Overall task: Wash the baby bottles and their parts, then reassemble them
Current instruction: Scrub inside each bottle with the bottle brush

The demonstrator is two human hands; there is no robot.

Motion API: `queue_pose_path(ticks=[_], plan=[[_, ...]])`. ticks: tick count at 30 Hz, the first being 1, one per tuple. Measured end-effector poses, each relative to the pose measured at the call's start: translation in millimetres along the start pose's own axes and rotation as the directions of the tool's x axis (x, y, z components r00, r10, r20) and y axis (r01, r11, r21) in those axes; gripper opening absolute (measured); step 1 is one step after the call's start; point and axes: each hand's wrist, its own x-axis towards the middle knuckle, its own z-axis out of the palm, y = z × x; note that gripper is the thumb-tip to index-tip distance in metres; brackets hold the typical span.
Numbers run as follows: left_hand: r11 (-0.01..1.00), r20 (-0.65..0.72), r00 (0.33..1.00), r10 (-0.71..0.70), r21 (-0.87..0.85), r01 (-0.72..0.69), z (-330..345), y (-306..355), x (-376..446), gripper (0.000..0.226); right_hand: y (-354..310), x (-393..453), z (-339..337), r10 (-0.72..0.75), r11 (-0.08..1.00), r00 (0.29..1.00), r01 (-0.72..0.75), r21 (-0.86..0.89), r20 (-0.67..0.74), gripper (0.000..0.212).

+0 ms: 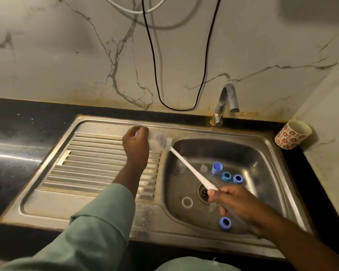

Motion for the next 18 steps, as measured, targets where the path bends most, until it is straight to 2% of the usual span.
queue_pose_path(ticks=[1,2,3,4,5,6,7,9,10,11,13,15,16,18], plan=[[0.996,0.024,0.998,0.051,0.074,-0.053,-0.7,-2.4,1.3,0.017,-7.0,-5.6,-8.5,-0.043,0.995,0.999,0.041,-0.091,-0.019,0.017],[0.984,0.054,0.994,0.096,0.145,-0.103,-0.9,-4.9,2.4,0.016,-13.4,-8.9,-21.4,-0.143,0.933,0.988,0.113,-0.343,-0.063,0.02],[0.967,0.087,0.988,0.126,0.211,-0.142,-0.7,-6.6,2.3,0.015,-21.0,-11.1,-35.4,-0.287,0.738,0.953,0.159,-0.655,-0.092,0.026],[0.949,0.119,0.983,0.141,0.266,-0.168,0.4,-7.5,2.1,0.015,-31.4,-11.3,-48.3,-0.449,0.455,0.89,0.149,-0.878,-0.082,0.027],[0.935,0.145,0.98,0.139,0.307,-0.178,2.0,-7.3,2.0,0.016,-43.6,-9.2,-60.4,-0.593,0.224,0.805,0.125,-0.967,-0.033,0.023],[0.927,0.168,0.978,0.126,0.331,-0.176,4.4,-6.7,2.6,0.018,-55.6,-6.0,-74.1,-0.687,0.082,0.726,0.11,-0.991,0.024,0.018],[0.928,0.197,0.975,0.103,0.334,-0.165,6.0,-5.2,3.3,0.018,-65.6,-1.2,-89.9,-0.774,-0.008,0.628,0.112,-0.994,0.078,0.014],[0.949,0.288,0.957,0.036,0.291,-0.123,8.4,-3.3,1.0,0.019,-83.1,11.7,-125.3,-0.903,-0.142,0.386,0.146,-0.979,0.189,0.014],[0.962,0.338,0.941,-0.018,0.261,-0.075,8.7,-3.2,-2.2,0.021,-92.6,19.5,-143.3,-0.922,-0.205,0.294,0.188,-0.961,0.254,0.017],[0.974,0.373,0.924,-0.089,0.225,0.003,8.3,-2.9,-6.5,0.02,-101.6,27.7,-158.0,-0.917,-0.249,0.254,0.237,-0.939,0.307,0.022],[0.973,0.403,0.886,-0.231,0.096,0.21,7.3,-1.4,-16.1,0.019,-109.6,43.9,-175.5,-0.908,-0.23,0.269,0.324,-0.918,0.322,0.031],[0.917,0.408,0.856,-0.318,-0.096,0.386,6.0,-0.5,-22.5,0.02,-99.2,55.8,-174.5,-0.918,-0.09,0.323,0.396,-0.914,0.23,0.037],[0.867,0.407,0.842,-0.355,-0.195,0.459,5.2,-0.5,-23.7,0.019,-87.9,59.7,-167.8,-0.915,0.012,0.366,0.441,-0.897,0.167,0.039],[0.76,0.382,0.825,-0.417,-0.35,0.547,3.6,-0.2,-23.2,0.021,-57.7,59.8,-141.4,-0.857,0.334,0.514,0.512,-0.791,-0.029,0.039]])
